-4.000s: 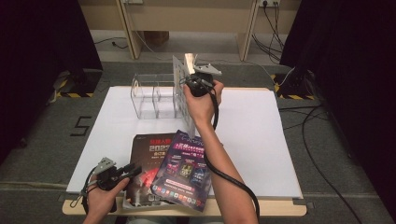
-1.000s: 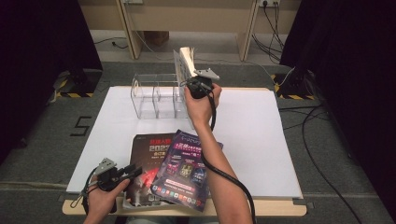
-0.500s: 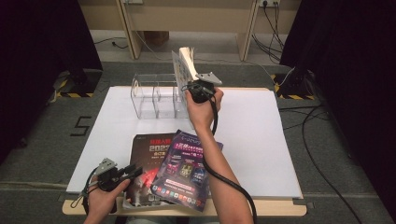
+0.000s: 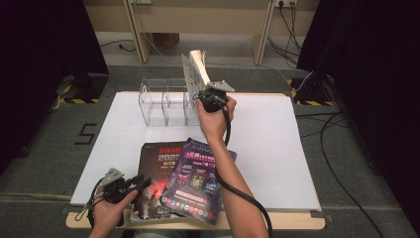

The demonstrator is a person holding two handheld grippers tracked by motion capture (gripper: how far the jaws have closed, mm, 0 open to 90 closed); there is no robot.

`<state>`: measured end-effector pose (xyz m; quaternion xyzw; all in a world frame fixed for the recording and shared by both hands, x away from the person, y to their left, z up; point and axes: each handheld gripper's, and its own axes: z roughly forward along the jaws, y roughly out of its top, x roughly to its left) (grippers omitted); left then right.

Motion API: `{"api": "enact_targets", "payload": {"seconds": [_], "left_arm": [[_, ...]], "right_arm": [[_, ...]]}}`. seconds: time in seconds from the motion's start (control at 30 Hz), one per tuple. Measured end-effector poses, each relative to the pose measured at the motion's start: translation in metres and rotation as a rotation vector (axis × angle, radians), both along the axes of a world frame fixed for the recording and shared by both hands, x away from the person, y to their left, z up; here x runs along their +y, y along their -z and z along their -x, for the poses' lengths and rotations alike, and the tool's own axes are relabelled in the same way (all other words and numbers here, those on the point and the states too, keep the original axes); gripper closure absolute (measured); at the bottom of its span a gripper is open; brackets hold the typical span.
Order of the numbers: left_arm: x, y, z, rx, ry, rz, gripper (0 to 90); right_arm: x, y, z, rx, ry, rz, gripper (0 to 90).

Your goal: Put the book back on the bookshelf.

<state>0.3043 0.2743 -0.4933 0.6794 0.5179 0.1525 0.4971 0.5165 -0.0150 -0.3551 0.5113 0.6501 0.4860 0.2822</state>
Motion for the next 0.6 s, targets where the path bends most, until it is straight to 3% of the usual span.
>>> {"api": "enact_targets", "payload": {"seconds": [0.6], "left_arm": [[0.0006, 0.0007, -0.0004, 0.005, -0.008, -0.003, 56.3]], "right_arm": [[0.0047, -0.0021, -0.0049, 0.015, 0.000, 0.023, 67.4]]}}
